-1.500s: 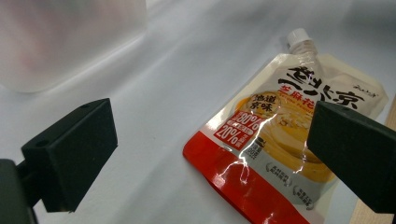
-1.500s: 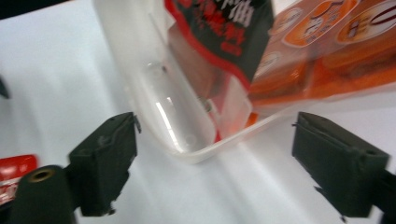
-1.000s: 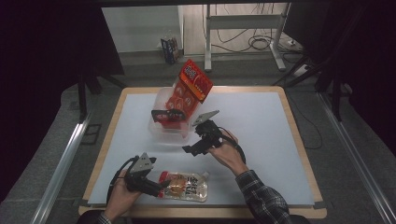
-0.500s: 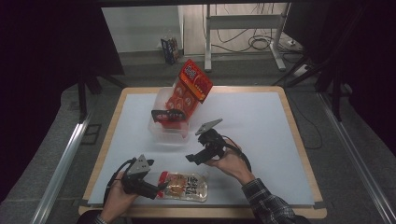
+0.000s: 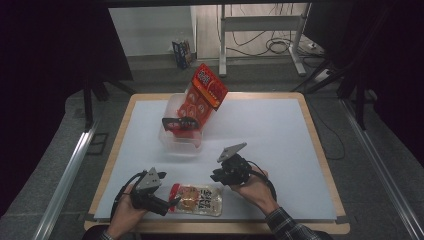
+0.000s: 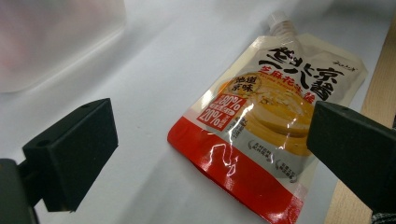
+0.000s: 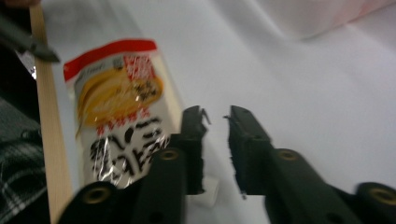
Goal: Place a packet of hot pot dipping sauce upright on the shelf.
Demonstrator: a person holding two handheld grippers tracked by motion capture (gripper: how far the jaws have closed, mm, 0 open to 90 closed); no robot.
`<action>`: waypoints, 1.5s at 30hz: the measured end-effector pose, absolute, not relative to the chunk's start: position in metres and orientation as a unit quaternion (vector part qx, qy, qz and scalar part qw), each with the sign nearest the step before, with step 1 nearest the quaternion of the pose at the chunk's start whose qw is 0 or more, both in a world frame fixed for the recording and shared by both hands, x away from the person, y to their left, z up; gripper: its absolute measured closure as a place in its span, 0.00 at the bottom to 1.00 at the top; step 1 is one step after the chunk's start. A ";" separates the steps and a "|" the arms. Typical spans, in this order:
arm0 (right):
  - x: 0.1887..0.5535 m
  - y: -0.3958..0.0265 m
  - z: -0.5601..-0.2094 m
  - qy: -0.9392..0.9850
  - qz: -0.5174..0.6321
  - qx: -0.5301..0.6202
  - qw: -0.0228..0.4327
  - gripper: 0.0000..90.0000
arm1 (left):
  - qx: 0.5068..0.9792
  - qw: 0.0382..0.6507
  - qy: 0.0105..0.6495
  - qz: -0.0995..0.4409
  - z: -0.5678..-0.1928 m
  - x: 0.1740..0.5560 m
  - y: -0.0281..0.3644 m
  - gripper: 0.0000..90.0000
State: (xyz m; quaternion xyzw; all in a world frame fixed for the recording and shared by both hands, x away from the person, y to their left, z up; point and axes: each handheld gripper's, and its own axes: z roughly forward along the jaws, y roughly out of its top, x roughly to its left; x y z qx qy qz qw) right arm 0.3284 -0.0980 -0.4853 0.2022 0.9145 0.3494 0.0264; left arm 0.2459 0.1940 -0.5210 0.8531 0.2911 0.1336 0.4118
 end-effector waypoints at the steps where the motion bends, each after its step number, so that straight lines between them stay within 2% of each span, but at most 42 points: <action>1: 0.324 -0.099 -0.486 0.916 0.346 0.199 0.030 0.90 | 0.853 0.413 0.291 0.133 -0.521 0.246 0.194 0.02; 3: 0.316 -0.102 -0.488 0.919 0.341 0.193 0.039 0.98 | 0.852 0.414 0.290 0.135 -0.521 0.245 0.194 0.02; 15: 0.282 -0.116 -0.503 0.927 0.315 0.203 0.041 0.98 | 0.851 0.414 0.291 0.139 -0.520 0.246 0.199 0.02; 21: 0.288 -0.114 -0.517 0.925 0.311 0.214 0.042 0.98 | 0.845 0.421 0.302 0.134 -0.518 0.246 0.206 0.03; 25: 0.290 -0.107 -0.517 0.921 0.319 0.214 0.059 0.98 | 0.841 0.423 0.312 0.128 -0.516 0.246 0.211 0.04; 33: 0.314 -0.086 -0.521 0.912 0.338 0.220 0.069 0.98 | 0.844 0.418 0.316 0.115 -0.515 0.246 0.211 0.06; 36: 0.313 -0.087 -0.522 0.914 0.328 0.222 0.081 0.97 | 0.851 0.408 0.306 0.124 -0.514 0.243 0.211 0.12; 37: 0.314 -0.089 -0.522 0.914 0.327 0.227 0.079 0.95 | 0.852 0.408 0.304 0.124 -0.514 0.243 0.211 0.18; 39: 0.314 -0.091 -0.521 0.912 0.330 0.232 0.075 0.91 | 0.856 0.407 0.294 0.119 -0.512 0.240 0.211 0.32; 42: 0.313 -0.094 -0.518 0.911 0.332 0.236 0.070 0.78 | 0.864 0.406 0.282 0.097 -0.512 0.239 0.210 0.55; 45: 0.309 -0.097 -0.519 0.915 0.331 0.224 0.059 0.73 | 0.871 0.401 0.275 0.070 -0.514 0.239 0.208 0.74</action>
